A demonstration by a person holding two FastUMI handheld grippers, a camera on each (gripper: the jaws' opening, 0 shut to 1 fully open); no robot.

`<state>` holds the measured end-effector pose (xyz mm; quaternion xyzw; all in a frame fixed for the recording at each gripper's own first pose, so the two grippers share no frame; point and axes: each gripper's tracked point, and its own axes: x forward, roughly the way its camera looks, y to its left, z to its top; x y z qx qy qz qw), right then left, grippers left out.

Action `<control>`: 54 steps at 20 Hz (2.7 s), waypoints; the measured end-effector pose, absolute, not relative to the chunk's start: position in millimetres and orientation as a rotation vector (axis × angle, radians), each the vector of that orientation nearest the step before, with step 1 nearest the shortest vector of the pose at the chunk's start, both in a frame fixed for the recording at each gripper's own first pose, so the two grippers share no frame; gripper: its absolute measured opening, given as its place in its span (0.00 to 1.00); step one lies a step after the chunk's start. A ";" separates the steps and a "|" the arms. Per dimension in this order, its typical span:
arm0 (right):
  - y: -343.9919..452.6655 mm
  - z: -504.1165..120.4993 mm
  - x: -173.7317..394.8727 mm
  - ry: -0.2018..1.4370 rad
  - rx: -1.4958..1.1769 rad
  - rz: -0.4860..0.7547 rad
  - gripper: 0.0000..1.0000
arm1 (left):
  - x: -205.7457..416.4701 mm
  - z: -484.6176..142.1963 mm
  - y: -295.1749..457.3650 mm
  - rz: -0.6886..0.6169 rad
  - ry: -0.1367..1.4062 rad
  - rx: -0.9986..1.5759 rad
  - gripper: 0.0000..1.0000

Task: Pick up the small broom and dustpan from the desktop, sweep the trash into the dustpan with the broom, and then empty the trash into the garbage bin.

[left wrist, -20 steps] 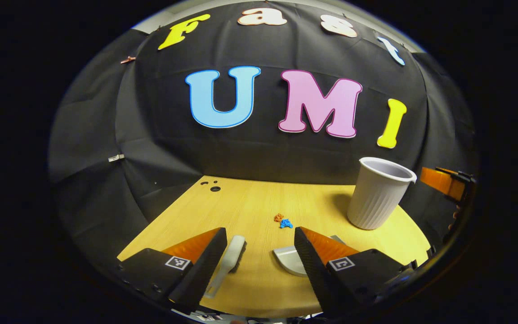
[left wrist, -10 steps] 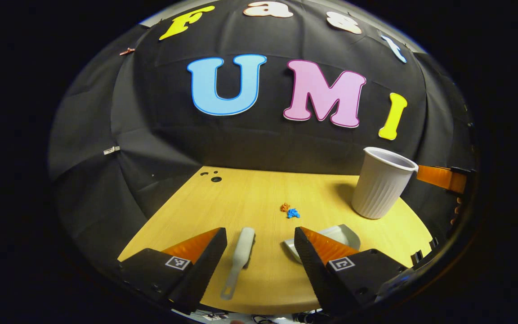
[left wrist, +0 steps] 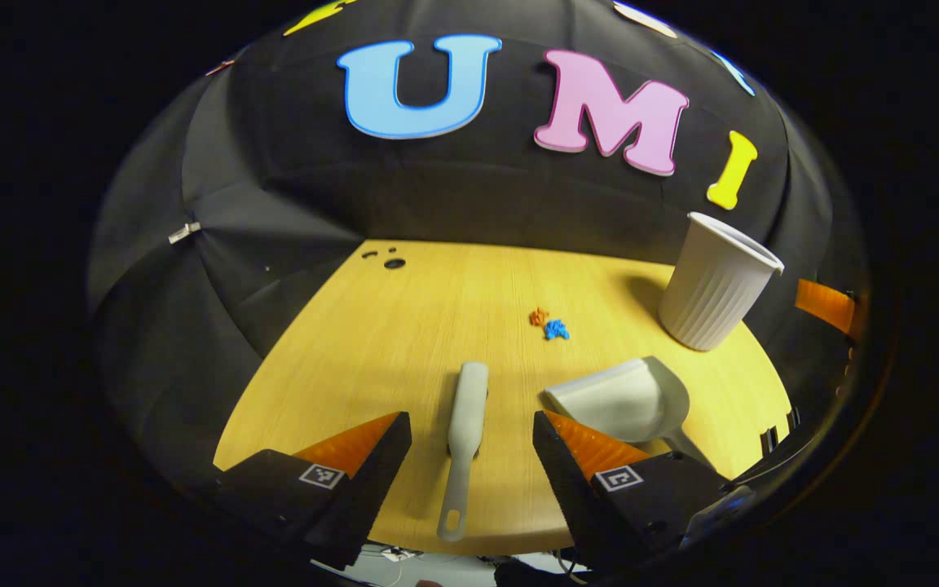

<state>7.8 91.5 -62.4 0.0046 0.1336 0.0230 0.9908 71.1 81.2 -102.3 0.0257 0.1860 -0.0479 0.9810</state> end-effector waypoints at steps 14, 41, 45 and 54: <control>101.5 -108.1 -25.2 0.378 0.052 0.046 0.98 | 117.0 -224.5 98.4 -0.096 0.811 0.184 0.95; 162.5 -213.0 -19.6 0.748 -0.026 0.237 0.99 | 102.0 -228.8 92.6 -0.055 0.664 0.007 0.26; 154.1 -254.2 -11.0 0.871 -0.002 0.230 0.99 | 72.1 -210.7 98.5 -0.014 0.642 -0.052 0.26; 147.5 -318.0 -1.4 1.055 -0.066 0.236 1.00 | 33.1 -202.0 96.1 0.056 0.662 -0.080 0.26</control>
